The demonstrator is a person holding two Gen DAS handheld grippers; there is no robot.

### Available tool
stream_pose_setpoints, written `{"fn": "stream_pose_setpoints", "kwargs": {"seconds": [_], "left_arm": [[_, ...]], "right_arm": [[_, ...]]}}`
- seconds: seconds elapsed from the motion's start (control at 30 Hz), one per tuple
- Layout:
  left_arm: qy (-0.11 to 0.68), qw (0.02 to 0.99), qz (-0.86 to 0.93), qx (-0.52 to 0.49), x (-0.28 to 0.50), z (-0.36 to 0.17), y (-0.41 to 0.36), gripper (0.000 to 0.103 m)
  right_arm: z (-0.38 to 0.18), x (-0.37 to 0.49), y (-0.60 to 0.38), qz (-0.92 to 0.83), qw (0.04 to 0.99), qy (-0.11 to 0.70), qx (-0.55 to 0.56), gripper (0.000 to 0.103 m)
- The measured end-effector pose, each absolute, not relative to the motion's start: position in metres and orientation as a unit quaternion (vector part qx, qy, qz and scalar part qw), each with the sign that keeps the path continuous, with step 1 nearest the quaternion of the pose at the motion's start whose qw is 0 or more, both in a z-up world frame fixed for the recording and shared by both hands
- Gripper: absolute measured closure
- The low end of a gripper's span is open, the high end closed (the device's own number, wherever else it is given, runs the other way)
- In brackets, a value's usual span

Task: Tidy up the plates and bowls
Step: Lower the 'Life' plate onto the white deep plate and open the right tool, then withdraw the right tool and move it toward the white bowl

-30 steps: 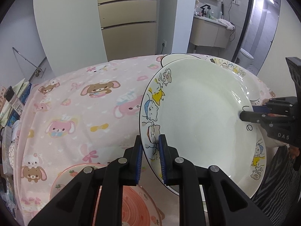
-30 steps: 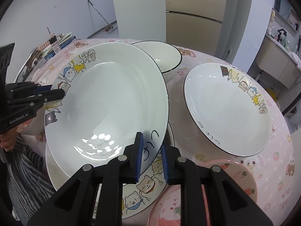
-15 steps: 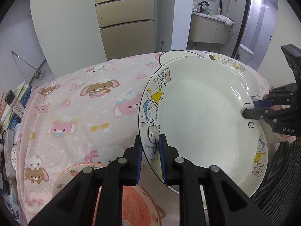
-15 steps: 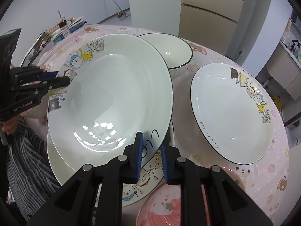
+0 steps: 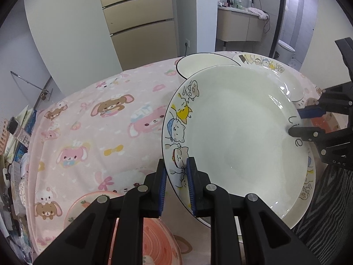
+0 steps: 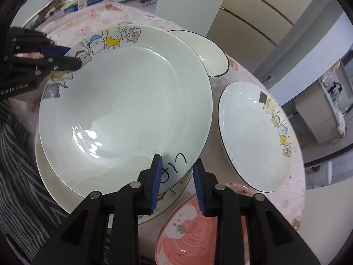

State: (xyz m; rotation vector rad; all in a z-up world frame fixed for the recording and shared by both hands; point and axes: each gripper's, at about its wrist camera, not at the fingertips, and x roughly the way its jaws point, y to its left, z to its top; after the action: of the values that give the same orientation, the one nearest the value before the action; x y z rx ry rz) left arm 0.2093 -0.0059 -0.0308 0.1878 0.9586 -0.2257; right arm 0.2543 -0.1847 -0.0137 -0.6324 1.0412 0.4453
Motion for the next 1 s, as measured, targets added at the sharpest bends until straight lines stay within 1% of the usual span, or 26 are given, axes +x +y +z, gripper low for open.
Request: {"fn": "stream_pose_setpoints", "kwargs": {"seconds": [0.2,0.27,0.4,0.43,0.47,0.5,0.57,0.63,0.7,0.77,0.8,0.9,0.93,0.97,1.0], "left_arm": [[0.450,0.880,-0.111,0.105,0.202,-0.029,-0.010,0.084],[0.440,0.883,-0.117,0.111,0.197,-0.025,-0.013,0.085],[0.442,0.880,-0.125,0.123,0.192,-0.027,-0.020,0.086],[0.440,0.880,-0.118,0.131,0.192,-0.029,-0.022,0.088],[0.439,0.881,-0.112,0.139,0.192,-0.032,-0.022,0.097],[0.441,0.879,-0.117,0.139,0.192,-0.034,-0.022,0.098],[0.443,0.878,-0.121,0.137,0.191,-0.035,-0.023,0.098],[0.435,0.880,-0.114,0.154,0.189,-0.034,-0.026,0.098],[0.434,0.880,-0.118,0.150,0.188,-0.033,-0.027,0.098],[0.432,0.884,-0.121,0.130,0.188,-0.031,-0.025,0.098],[0.428,0.887,-0.126,0.119,0.186,-0.029,-0.023,0.098],[0.394,0.905,-0.122,0.102,0.176,-0.018,-0.022,0.097],[0.380,0.912,-0.117,0.104,0.171,-0.014,-0.023,0.097],[0.362,0.919,-0.114,0.107,0.165,-0.008,-0.025,0.097],[0.349,0.924,-0.114,0.108,0.160,-0.004,-0.026,0.095]], "right_arm": [[-0.017,0.250,-0.178,0.191,0.791,0.477,-0.332,0.072],[-0.020,0.247,-0.174,0.185,0.788,0.471,-0.351,0.066],[-0.031,0.239,-0.162,0.165,0.774,0.452,-0.412,0.060],[-0.033,0.237,-0.160,0.162,0.771,0.449,-0.421,0.060],[-0.032,0.236,-0.159,0.160,0.774,0.444,-0.423,0.060],[-0.029,0.236,-0.160,0.158,0.779,0.438,-0.420,0.058],[-0.025,0.236,-0.162,0.158,0.782,0.440,-0.412,0.041],[-0.023,0.236,-0.167,0.158,0.788,0.436,-0.406,0.034],[-0.018,0.236,-0.173,0.158,0.800,0.433,-0.384,0.025],[-0.012,0.234,-0.182,0.169,0.819,0.427,-0.343,0.006],[-0.009,0.232,-0.187,0.173,0.830,0.423,-0.321,0.004],[0.005,0.223,-0.201,0.192,0.859,0.403,-0.252,0.003],[0.009,0.220,-0.204,0.195,0.867,0.395,-0.235,0.001],[0.014,0.216,-0.208,0.198,0.879,0.377,-0.216,0.000],[0.020,0.212,-0.212,0.197,0.891,0.357,-0.198,0.000]]}}
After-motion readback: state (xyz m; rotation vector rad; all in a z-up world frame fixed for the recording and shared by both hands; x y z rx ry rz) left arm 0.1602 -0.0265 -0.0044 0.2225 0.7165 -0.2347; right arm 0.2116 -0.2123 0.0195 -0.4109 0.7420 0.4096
